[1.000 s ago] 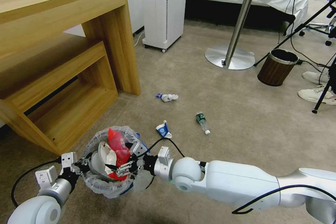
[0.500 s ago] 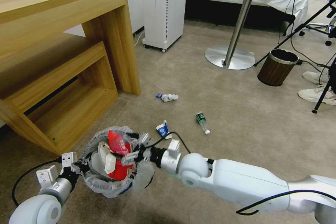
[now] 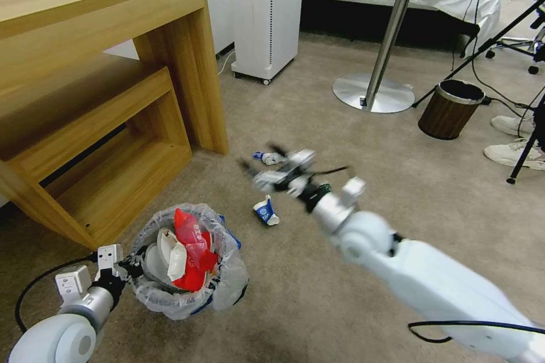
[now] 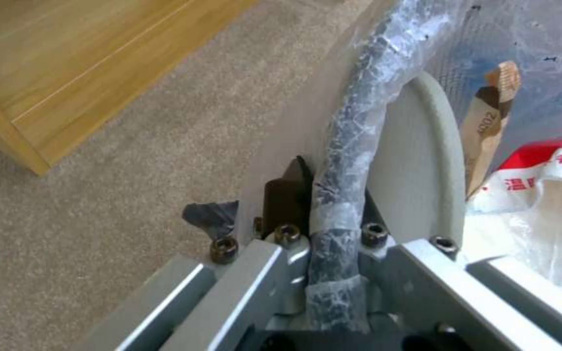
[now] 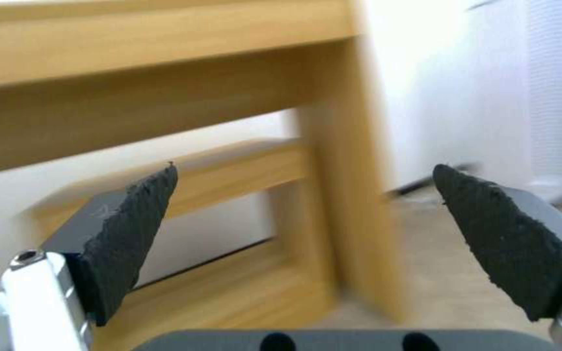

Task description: Pick up the trash bin and place the garbage on the floor into it.

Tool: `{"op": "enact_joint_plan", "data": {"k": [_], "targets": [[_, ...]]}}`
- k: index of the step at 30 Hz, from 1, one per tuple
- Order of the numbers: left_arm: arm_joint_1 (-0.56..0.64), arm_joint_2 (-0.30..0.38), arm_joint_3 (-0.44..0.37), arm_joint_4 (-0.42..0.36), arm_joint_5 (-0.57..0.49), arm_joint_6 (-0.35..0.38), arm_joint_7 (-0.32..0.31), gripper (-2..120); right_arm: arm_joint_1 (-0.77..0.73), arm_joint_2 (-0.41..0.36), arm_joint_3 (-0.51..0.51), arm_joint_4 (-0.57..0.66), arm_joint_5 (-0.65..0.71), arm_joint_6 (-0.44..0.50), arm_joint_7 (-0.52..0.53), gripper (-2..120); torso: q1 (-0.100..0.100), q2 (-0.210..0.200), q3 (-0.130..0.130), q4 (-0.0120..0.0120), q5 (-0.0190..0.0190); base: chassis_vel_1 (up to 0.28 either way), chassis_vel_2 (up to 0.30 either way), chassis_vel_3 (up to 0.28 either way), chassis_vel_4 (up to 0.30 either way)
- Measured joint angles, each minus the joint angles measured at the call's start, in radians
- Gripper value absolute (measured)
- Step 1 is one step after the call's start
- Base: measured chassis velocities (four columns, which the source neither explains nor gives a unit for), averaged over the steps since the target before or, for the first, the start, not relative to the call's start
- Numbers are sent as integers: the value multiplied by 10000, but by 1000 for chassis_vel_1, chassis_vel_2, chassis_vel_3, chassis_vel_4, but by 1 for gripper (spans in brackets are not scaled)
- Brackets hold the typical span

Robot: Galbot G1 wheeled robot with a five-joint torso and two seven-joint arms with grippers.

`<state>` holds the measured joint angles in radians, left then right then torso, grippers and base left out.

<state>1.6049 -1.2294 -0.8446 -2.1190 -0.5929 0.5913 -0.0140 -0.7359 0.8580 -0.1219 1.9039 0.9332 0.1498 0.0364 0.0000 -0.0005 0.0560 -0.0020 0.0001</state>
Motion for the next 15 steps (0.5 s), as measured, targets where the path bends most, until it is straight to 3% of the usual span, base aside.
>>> {"op": "enact_joint_plan", "data": {"k": [3,4,7,15], "targets": [[5,48,-12,-25,32,-12,55,0,-1708,31,2333,247,-285,-291,592,100,0,0,0,-4,1,0,0,0,0],[5,48,-12,-25,32,-12,55,0,-1708,31,2333,247,-285,-291,592,100,0,0,0,-4,1,0,0,0,0],[-18,79,-5,0,59,-32,69,0,-3046,164,4395,320,-1151,-524,1077,100,0,0,-1,-2,-3,0,0,0,0],[-31,343,6,195,-18,145,-16,0,-5085,589,6746,412,-2251,-879,1799,100,0,0,-1,-2,-2,0,0,0,0]]}}
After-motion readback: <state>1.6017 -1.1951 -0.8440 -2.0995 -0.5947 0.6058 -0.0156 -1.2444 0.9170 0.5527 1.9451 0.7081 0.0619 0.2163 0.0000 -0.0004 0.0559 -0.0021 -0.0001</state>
